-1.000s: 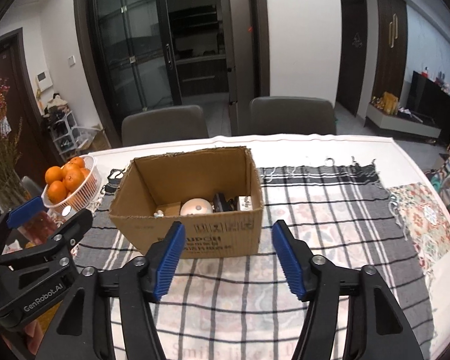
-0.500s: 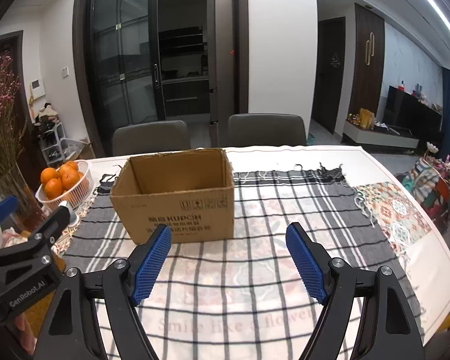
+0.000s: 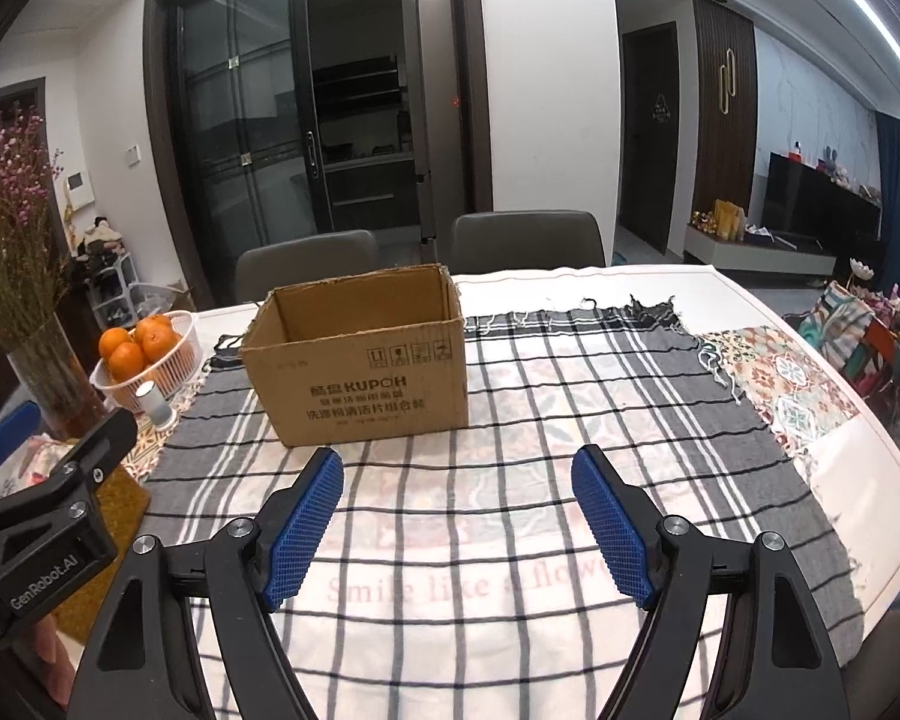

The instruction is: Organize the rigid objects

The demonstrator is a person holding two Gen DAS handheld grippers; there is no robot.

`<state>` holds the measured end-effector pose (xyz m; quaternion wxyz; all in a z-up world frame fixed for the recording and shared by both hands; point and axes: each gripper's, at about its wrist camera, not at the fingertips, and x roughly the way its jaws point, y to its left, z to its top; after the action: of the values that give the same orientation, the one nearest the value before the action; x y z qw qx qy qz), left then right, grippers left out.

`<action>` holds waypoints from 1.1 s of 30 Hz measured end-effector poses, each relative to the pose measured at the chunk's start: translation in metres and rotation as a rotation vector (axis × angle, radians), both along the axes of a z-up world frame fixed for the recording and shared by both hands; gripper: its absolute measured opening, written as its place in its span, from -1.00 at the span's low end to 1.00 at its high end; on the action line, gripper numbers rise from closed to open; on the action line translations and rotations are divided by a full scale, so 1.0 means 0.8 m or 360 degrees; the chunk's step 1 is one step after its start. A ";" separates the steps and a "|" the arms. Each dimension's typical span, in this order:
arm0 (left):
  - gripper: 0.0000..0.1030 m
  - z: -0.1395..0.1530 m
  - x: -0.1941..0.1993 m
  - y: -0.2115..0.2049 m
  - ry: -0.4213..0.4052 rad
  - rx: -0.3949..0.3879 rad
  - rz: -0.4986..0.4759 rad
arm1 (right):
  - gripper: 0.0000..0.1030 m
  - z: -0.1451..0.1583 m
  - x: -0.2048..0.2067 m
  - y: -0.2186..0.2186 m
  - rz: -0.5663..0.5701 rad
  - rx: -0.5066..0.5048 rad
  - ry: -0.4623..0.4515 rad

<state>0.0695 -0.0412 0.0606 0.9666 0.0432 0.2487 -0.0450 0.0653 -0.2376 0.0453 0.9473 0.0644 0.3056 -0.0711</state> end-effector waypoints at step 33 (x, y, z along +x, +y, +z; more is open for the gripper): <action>1.00 0.010 -0.020 0.012 -0.0046 0.0000 0.0044 | 0.54 0.019 -0.021 0.013 -0.0015 -0.0032 -0.0099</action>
<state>0.0533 -0.0319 0.0686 0.9706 0.0404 0.2352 -0.0311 0.0485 -0.2276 0.0608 0.9566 0.0586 0.2750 -0.0766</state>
